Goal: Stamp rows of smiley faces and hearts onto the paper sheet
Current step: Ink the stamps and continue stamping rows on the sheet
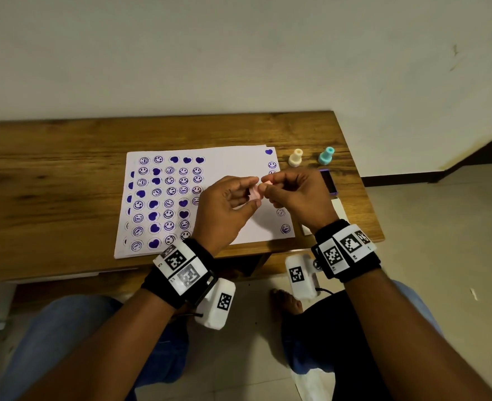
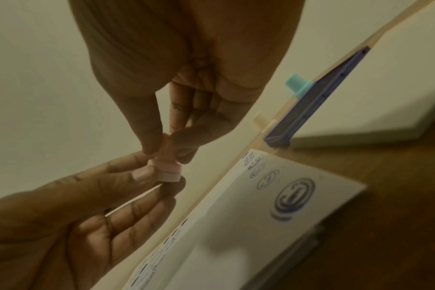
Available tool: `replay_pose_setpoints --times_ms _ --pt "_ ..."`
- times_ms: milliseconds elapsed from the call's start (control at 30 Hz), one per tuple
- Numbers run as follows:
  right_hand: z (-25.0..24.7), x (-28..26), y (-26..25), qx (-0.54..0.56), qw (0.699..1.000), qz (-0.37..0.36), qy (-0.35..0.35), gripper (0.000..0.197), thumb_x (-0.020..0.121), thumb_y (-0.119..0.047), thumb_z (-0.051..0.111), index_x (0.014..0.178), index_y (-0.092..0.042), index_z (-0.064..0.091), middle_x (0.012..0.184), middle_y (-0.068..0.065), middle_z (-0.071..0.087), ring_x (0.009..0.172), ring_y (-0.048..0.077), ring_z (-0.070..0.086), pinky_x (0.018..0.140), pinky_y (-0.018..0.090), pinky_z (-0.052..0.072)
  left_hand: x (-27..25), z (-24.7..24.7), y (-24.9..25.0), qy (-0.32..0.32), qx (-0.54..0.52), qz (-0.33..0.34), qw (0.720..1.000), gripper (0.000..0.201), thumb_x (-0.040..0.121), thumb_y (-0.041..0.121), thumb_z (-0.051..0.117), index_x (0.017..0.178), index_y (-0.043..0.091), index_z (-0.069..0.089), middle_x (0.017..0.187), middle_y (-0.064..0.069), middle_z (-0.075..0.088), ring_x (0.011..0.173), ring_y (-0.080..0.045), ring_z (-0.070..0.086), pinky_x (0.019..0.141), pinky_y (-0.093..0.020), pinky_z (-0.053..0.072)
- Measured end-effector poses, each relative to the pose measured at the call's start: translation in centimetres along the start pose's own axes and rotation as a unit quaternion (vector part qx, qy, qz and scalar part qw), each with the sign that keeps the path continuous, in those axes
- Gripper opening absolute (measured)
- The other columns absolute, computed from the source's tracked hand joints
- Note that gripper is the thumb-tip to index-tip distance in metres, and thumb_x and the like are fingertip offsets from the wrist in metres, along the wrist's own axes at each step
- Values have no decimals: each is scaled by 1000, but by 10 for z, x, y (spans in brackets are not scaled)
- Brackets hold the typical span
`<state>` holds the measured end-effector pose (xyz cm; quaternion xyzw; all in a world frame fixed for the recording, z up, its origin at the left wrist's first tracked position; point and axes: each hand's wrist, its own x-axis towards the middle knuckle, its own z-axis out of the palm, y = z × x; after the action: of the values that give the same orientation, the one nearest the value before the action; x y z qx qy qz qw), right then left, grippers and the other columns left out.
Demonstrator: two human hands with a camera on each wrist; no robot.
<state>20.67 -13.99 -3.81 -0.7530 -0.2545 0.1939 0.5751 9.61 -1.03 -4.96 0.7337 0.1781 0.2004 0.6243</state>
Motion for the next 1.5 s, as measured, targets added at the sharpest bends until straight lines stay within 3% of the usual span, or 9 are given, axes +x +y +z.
replay_pose_setpoints --times_ms 133,300,433,533,800,1100,1267,1367,1500 --pt "-12 -1 4 -79 996 -16 28 21 85 -20 79 103 -9 77 79 0 76 69 11 72 69 32 60 -4 4 3 -12 70 -1 997 49 81 14 75 127 21 60 119 3 65 109 -7 62 87 -20 53" --pt "-44 -4 1 -70 991 25 110 25 81 -24 82 104 -14 77 85 -3 77 79 11 75 73 38 64 -1 7 12 -22 145 23 989 26 86 19 70 111 22 69 114 8 65 103 -5 61 83 -23 56" --pt "-73 7 -7 -133 971 43 192 31 75 -35 85 102 -22 78 84 -6 73 81 12 71 76 34 60 22 17 18 -89 292 66 950 27 85 31 69 111 25 69 117 6 65 110 -14 56 93 -28 46" --pt "-92 28 -18 -237 957 44 162 29 77 -37 82 102 -24 77 86 -9 72 84 10 67 70 20 47 44 24 24 -131 394 64 908 35 84 38 68 116 26 66 123 4 62 117 -21 51 98 -37 43" --pt "-101 93 -19 -415 908 28 53 25 77 -35 77 102 -28 78 99 -5 76 94 18 68 81 28 52 57 32 16 -165 479 20 862 39 84 45 65 119 29 63 130 7 56 123 -22 46 100 -46 41" --pt "-90 110 2 -458 885 81 -3 20 76 -35 76 95 -30 78 104 -3 74 98 23 68 84 32 56 55 20 16 -161 416 30 894 30 85 40 65 113 28 68 121 7 63 117 -20 49 98 -46 42" --pt "-91 106 -8 -449 888 96 -7 32 76 -38 79 107 -32 74 111 -4 72 104 22 67 88 33 54 46 -1 26 -144 384 31 911 29 86 39 66 113 28 68 120 6 64 116 -18 50 98 -41 43" --pt "-92 99 -28 -431 898 83 22 36 76 -34 79 111 -32 73 101 -8 70 100 19 66 81 28 48 36 -25 31 -101 349 15 932 27 86 35 68 111 26 69 114 5 66 104 -14 58 92 -37 48" --pt "-69 70 -52 -416 907 44 52 19 81 -37 73 99 -31 76 91 -9 69 90 16 64 75 26 44 20 -75 29 1 309 -59 949 25 85 30 70 109 22 70 107 4 68 91 -12 63 84 -32 53"
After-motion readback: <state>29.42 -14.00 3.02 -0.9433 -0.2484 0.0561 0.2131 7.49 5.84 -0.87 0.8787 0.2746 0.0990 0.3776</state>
